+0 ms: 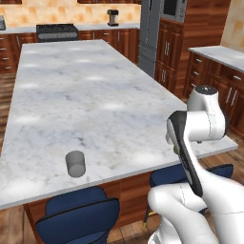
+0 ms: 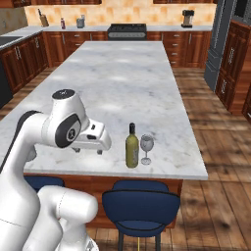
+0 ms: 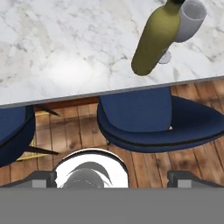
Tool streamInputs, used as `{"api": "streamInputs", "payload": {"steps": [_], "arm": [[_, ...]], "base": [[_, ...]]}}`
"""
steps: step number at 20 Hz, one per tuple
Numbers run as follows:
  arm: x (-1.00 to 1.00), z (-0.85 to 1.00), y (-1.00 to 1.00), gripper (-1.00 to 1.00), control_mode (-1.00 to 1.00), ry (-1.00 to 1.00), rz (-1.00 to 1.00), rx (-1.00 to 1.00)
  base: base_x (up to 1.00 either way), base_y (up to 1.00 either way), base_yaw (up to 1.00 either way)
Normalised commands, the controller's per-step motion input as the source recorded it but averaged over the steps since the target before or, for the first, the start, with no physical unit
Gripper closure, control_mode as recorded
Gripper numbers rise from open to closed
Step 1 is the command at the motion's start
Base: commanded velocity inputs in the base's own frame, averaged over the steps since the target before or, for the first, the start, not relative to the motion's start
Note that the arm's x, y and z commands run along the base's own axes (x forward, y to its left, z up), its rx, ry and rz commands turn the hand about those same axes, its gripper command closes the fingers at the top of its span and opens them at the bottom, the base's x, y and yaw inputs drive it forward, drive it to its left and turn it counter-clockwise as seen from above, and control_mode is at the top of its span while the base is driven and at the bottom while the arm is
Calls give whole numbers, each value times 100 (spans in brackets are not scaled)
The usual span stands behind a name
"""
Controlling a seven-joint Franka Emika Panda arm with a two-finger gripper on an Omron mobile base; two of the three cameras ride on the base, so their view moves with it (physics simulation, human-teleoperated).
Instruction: There is a wine glass and glass cup on the dining counter. Place the wine bottle next to the wine glass and the juice bottle next to the glass cup.
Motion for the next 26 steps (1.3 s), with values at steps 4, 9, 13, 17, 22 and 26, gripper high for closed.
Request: {"api": "streamInputs", "payload": {"steps": [4,9,13,17,22,26], "arm": [[0,0,0,-100,-100,0,0,0],[0,0,0,-100,100,0,0,0],[0,0,0,-100,100,0,0,0],[0,0,0,-100,100,0,0,0],[0,0,0,-100,100,0,0,0],[0,0,0,-100,100,0,0,0]], "base": [[0,0,0],[-19,0,0],[-67,7,1],[-66,12,11],[-38,73,10],[0,94,0]]}}
